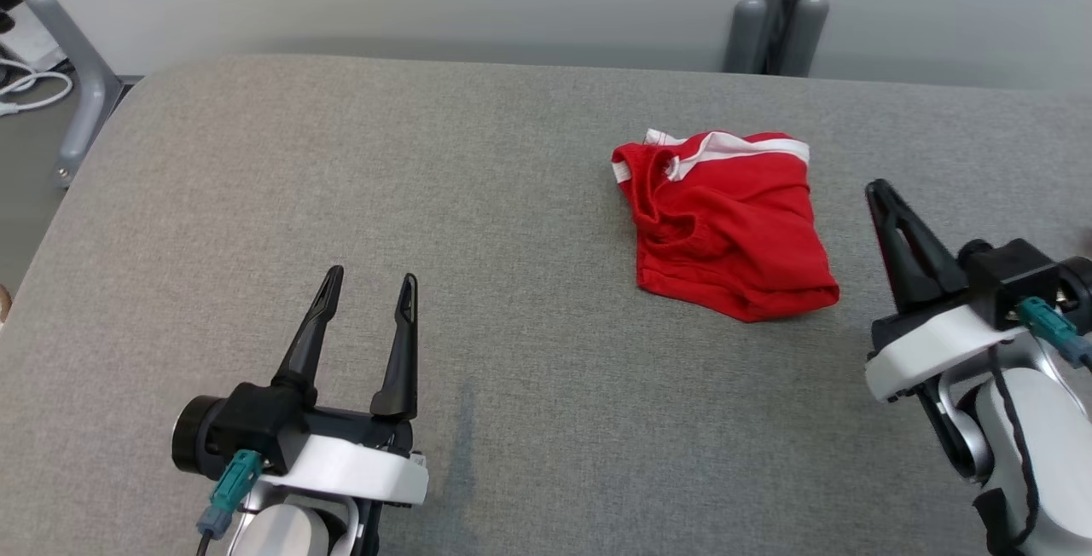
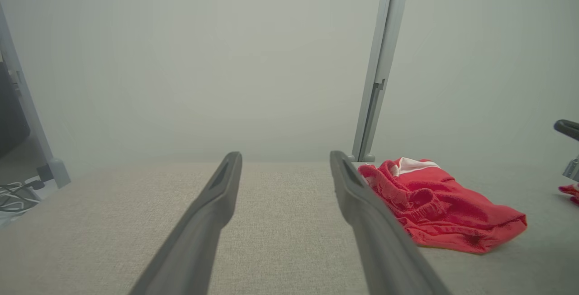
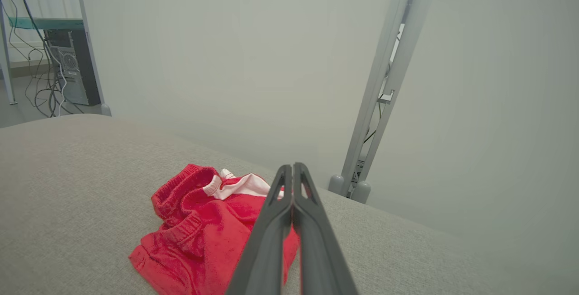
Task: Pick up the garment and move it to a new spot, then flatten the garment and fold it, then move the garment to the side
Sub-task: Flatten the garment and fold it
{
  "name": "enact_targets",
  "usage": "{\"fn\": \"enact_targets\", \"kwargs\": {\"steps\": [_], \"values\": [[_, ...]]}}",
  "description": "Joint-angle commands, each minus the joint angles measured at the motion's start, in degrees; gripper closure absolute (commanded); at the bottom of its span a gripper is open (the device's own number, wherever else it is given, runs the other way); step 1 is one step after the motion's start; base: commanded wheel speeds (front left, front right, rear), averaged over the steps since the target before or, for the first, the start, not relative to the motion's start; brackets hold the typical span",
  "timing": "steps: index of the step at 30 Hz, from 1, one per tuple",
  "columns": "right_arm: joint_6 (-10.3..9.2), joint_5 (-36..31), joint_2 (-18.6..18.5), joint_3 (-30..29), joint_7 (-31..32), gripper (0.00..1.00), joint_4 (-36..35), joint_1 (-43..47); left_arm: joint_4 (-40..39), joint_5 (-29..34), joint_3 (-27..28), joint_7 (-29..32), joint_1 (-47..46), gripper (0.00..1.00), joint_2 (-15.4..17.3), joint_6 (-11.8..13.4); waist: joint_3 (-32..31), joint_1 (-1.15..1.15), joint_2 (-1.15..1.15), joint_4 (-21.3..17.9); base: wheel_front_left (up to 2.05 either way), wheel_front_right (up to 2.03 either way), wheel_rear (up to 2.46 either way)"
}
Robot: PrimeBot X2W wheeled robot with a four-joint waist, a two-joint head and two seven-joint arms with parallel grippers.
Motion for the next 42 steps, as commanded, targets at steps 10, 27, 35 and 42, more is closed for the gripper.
{"fn": "enact_targets", "kwargs": {"steps": [10,27,35,42], "values": [[0.0,6.94,-3.3,13.7,5.66,1.0,8.89,-7.76,0.52,-1.93,-2.74,-0.02,-3.01,0.0,0.19,0.99,5.04,0.0,0.0,6.86,0.0,0.0,0.0],[0.01,12.82,-2.26,23.87,6.46,1.0,19.18,-13.65,0.17,-3.17,-3.9,-0.02,-3.37,0.0,0.18,2.14,6.62,0.0,0.0,11.33,0.0,0.0,0.0],[0.01,20.55,-0.9,29.55,7.25,1.0,16.66,-14.9,0.48,-3.09,-3.98,-0.02,-3.49,0.0,0.19,2.17,6.2,0.0,0.0,10.65,0.0,0.0,0.0],[0.01,21.26,-3.07,27.94,6.63,1.0,17.81,-17.69,0.63,-2.99,-3.94,-0.02,-2.92,0.0,0.19,2.12,5.59,0.0,0.0,9.92,0.0,0.0,0.0]]}}
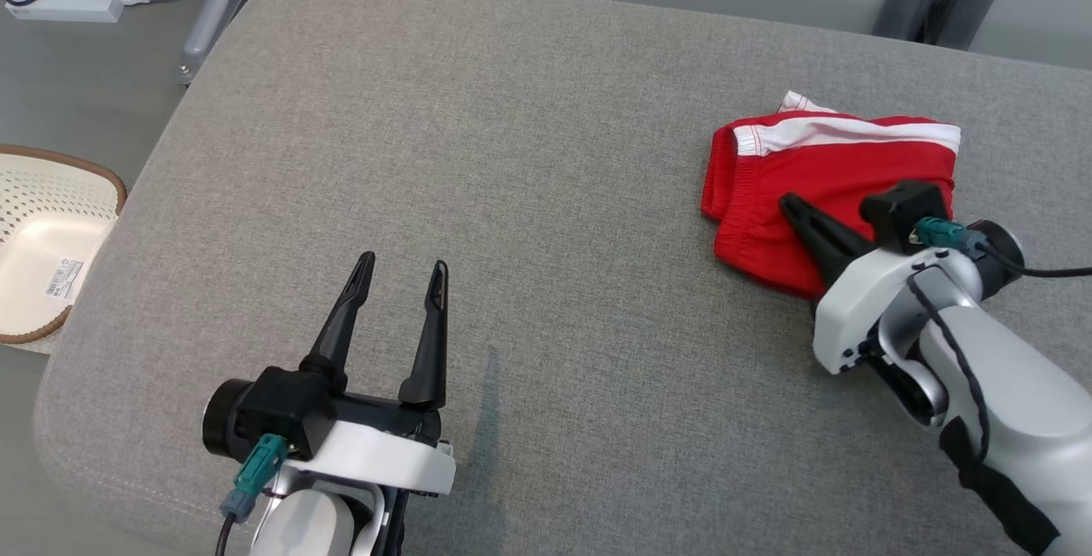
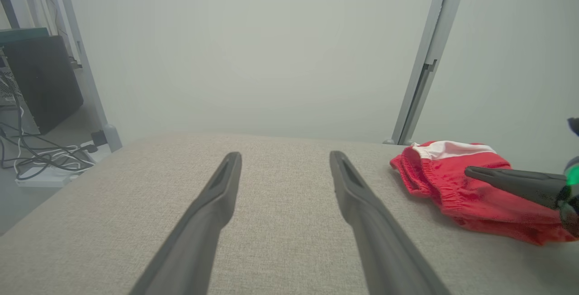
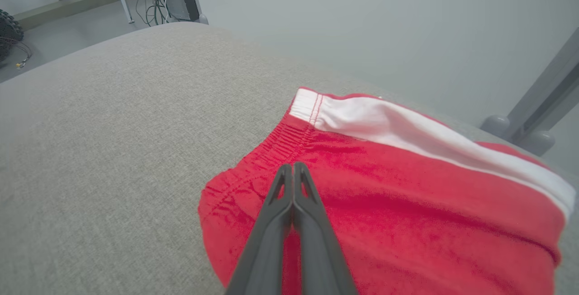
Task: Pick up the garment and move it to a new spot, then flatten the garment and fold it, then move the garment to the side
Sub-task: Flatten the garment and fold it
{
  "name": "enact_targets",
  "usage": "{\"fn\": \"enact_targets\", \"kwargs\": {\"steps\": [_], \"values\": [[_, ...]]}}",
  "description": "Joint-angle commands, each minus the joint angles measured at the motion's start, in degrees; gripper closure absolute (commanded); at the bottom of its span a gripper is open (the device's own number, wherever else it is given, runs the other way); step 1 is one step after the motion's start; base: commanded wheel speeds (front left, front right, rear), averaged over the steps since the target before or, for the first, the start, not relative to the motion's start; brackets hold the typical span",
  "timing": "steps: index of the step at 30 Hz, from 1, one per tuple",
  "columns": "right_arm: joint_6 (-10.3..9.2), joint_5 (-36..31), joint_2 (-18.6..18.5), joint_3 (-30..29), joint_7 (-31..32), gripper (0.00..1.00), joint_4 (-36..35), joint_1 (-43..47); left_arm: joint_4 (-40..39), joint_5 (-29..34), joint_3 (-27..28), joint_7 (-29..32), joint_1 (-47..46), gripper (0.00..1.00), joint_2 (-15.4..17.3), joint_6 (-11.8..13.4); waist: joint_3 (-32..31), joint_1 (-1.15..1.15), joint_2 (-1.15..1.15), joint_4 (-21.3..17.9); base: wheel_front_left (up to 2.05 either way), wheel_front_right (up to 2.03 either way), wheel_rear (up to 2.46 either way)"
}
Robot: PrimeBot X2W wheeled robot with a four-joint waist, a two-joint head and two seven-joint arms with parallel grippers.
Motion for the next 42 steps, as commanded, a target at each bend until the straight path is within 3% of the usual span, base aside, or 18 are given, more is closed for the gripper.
{"fn": "enact_targets", "kwargs": {"steps": [1,9,21,25,33,42], "values": [[0.01,-0.77,-0.96,-0.78,0.04,1.0,0.64,-0.96,0.13,-0.04,0.11,-0.02,-0.26,0.0,0.19,0.13,-0.06,0.0,0.0,-0.13,0.0,0.0,0.0],[0.01,-3.28,-4.39,-5.77,0.15,1.0,5.14,-4.28,-0.07,-0.45,-1.04,-0.02,-1.47,0.0,0.2,-0.24,2.22,0.0,0.0,0.6,0.0,0.0,0.0],[0.01,0.21,-7.1,-8.79,0.91,1.0,14.75,-11.06,-0.06,-1.27,-2.64,-0.02,-3.38,0.0,0.19,0.42,6.29,0.0,0.0,3.4,0.0,0.0,0.0],[0.01,-0.14,-6.25,-7.71,-0.69,1.0,16.11,-12.18,0.15,-1.37,-2.69,-0.02,-3.34,0.0,0.19,0.59,5.88,0.0,0.0,3.54,0.0,0.0,0.0],[0.0,2.38,-2.85,-1.6,0.16,1.0,12.25,-12.13,-0.48,-1.86,-2.85,-0.02,-3.68,0.0,0.21,0.79,6.55,0.0,0.0,4.2,0.0,0.0,0.0],[0.0,3.26,-5.39,-0.45,0.09,1.0,15.42,-14.88,-0.61,-2.7,-3.71,-0.02,-3.74,0.0,0.19,1.23,8.4,0.0,0.0,6.77,0.0,0.0,0.0]]}}
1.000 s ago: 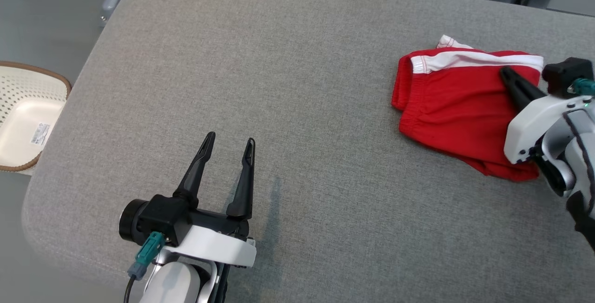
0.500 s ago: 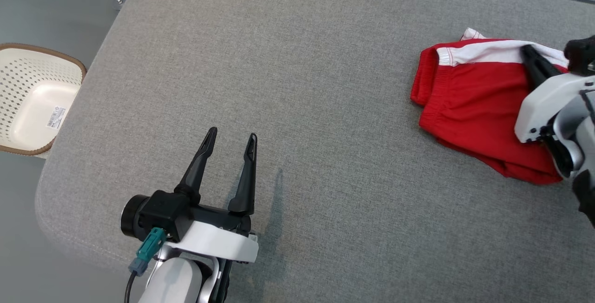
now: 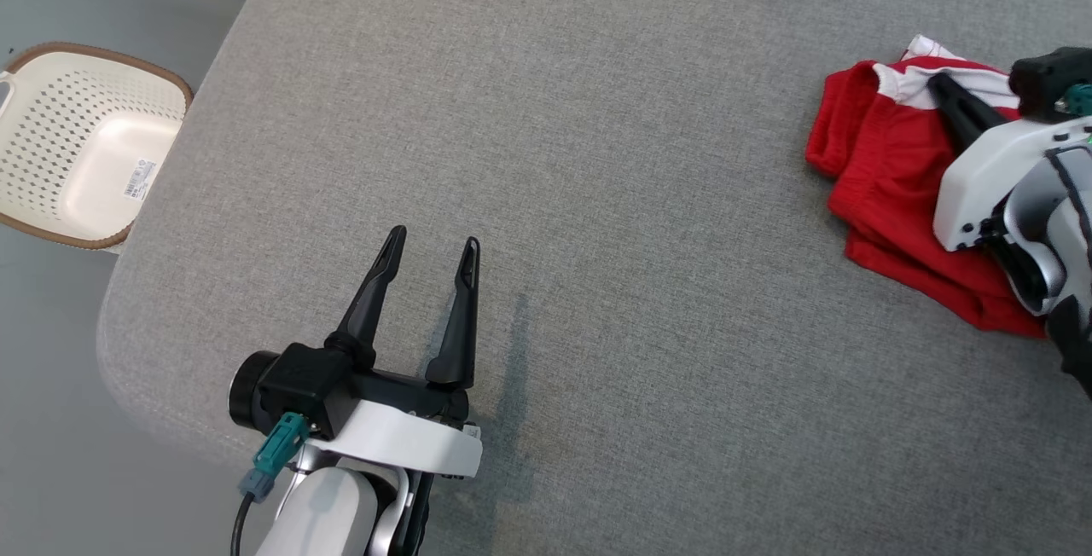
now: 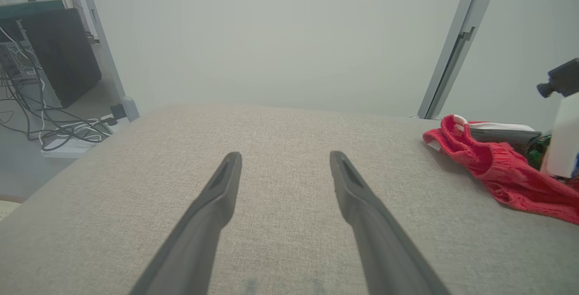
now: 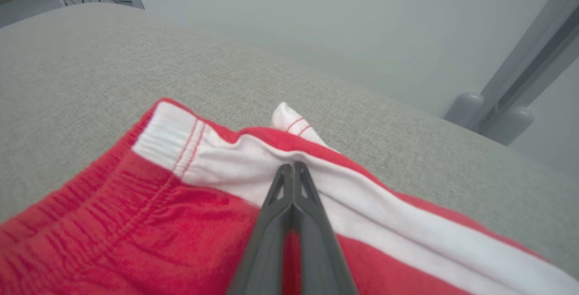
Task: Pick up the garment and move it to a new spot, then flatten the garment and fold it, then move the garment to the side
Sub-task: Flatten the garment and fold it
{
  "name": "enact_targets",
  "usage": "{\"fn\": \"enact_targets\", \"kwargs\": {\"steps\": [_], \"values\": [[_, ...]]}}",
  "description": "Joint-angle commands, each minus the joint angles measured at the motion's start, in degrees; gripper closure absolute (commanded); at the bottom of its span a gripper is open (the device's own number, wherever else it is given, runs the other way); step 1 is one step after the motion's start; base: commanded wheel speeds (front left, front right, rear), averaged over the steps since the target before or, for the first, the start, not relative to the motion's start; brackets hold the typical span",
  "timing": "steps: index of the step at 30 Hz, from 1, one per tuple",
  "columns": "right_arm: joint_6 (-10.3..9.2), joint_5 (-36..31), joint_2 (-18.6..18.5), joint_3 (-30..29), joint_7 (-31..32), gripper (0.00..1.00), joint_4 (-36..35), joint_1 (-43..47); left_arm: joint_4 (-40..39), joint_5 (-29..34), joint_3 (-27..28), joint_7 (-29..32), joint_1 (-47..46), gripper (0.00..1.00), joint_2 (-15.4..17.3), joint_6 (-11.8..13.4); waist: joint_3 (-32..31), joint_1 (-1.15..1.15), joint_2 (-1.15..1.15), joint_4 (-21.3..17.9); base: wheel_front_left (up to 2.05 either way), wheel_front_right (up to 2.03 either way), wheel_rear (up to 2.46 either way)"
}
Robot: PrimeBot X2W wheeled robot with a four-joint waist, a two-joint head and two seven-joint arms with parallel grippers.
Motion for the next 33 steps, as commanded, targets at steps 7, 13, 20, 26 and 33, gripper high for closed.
{"fn": "enact_targets", "kwargs": {"steps": [7,13,20,26,33], "values": [[-0.01,0.3,0.53,-0.18,-2.19,1.0,4.08,-0.53,0.13,-0.44,0.43,-0.02,0.06,0.0,0.17,0.85,-0.48,0.0,0.0,-0.01,0.0,0.0,0.0],[-0.01,2.43,2.57,0.66,-3.91,1.0,2.96,-0.04,0.32,0.58,1.28,-0.02,-0.58,0.0,0.18,0.34,-2.84,0.0,0.0,-3.22,0.0,0.0,0.0],[-0.01,3.41,3.52,1.26,-6.56,1.0,-0.49,0.94,0.81,2.39,3.98,-0.02,0.22,0.0,0.21,-0.56,-7.68,0.0,0.0,-9.17,0.0,0.0,0.0],[-0.01,-0.23,2.45,-0.72,-7.79,1.0,-4.61,3.81,0.7,3.4,6.45,-0.02,1.26,0.0,0.18,-1.25,-11.38,0.0,0.0,-13.63,0.0,0.0,0.0],[-0.01,-12.31,3.01,-14.75,-7.78,1.0,-17.76,13.44,0.29,4.25,9.58,-0.02,3.3,0.0,0.19,-1.65,-14.15,0.0,0.0,-17.8,0.0,0.0,0.0]]}}
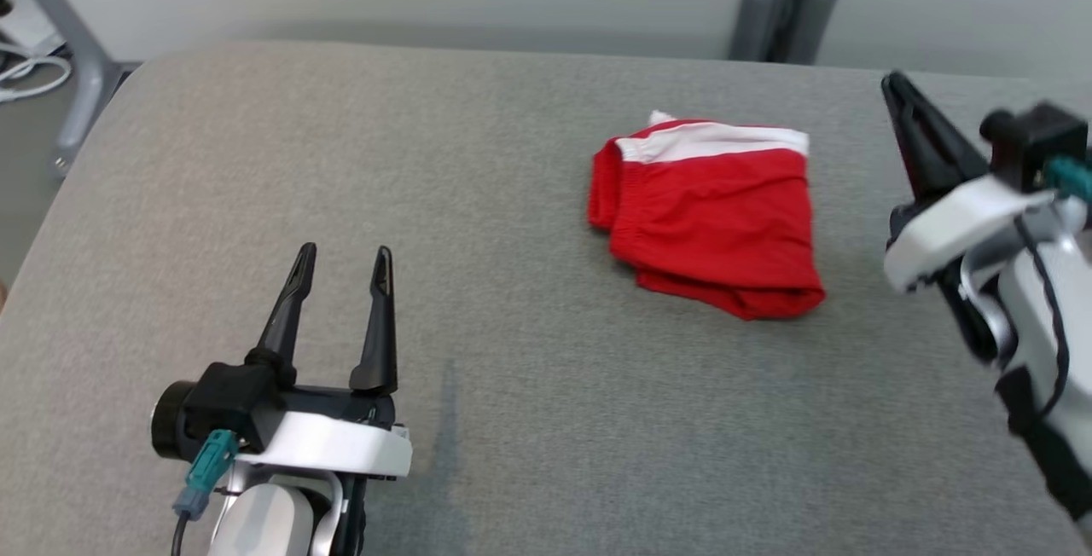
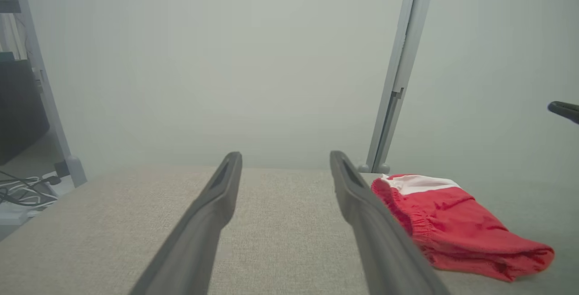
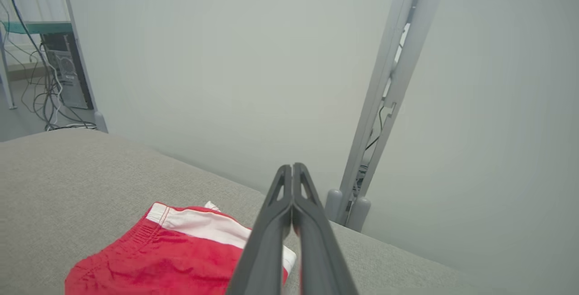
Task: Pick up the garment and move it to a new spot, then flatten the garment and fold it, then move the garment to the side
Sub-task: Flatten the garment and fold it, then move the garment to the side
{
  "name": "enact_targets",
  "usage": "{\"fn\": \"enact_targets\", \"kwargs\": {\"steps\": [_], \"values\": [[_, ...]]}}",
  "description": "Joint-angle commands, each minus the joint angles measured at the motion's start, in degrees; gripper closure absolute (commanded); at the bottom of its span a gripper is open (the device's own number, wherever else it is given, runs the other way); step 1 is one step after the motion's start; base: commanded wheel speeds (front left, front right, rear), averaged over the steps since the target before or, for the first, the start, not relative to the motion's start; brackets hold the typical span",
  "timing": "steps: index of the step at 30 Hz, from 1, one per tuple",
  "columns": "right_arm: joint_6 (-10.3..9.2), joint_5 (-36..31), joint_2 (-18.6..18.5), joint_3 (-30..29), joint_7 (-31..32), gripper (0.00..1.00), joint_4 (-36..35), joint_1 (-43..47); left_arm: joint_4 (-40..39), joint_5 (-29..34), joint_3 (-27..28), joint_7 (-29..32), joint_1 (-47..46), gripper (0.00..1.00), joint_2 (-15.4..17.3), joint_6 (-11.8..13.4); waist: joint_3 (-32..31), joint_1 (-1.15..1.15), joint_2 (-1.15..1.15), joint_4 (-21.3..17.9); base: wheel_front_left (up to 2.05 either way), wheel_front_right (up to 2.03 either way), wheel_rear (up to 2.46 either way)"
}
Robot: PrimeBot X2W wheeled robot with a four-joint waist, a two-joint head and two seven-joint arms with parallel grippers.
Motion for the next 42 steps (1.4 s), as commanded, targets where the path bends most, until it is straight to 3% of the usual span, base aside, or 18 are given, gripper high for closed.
{"fn": "enact_targets", "kwargs": {"steps": [1,12,22,23,24,25,42], "values": [[0.0,-3.96,1.05,-4.76,-0.27,1.0,-4.23,5.18,-0.3,0.37,1.17,-0.02,0.8,0.0,0.24,-0.34,-2.23,0.0,0.0,-2.56,0.0,0.0,0.0],[0.01,-16.49,8.15,-22.98,-0.17,1.0,-18.21,23.51,-0.32,0.86,2.37,-0.02,3.92,0.0,0.25,-0.93,-4.84,0.0,0.0,-5.09,0.0,0.0,0.0],[0.0,-19.69,14.07,-29.7,-0.18,1.0,-22.8,33.27,-1.04,1.77,2.61,-0.02,7.65,0.0,0.22,0.05,-6.42,0.0,0.0,-6.07,0.0,0.0,0.0],[0.0,-19.6,14.49,-30.03,-0.17,0.83,-23.25,33.72,-1.18,1.83,2.68,-0.02,7.85,0.0,0.23,0.08,-6.52,0.0,0.0,-6.08,0.0,0.0,0.0],[0.01,-19.69,14.85,-30.33,-0.18,0.58,-23.71,34.18,-1.22,2.04,2.71,-0.02,8.13,0.0,0.23,0.09,-6.59,0.0,0.0,-6.08,0.0,0.0,0.0],[0.01,-19.77,15.18,-30.47,-0.17,0.0,-24.05,34.68,-0.95,2.34,2.58,-0.02,8.55,0.0,0.21,0.11,-6.67,0.0,0.0,-6.1,0.0,0.0,0.0],[0.0,-19.71,16.04,-30.19,-0.18,0.0,-23.11,35.87,-0.01,2.86,1.59,-0.02,8.57,0.0,0.22,-0.08,-7.38,0.0,0.0,-5.53,0.0,0.0,0.0]]}}
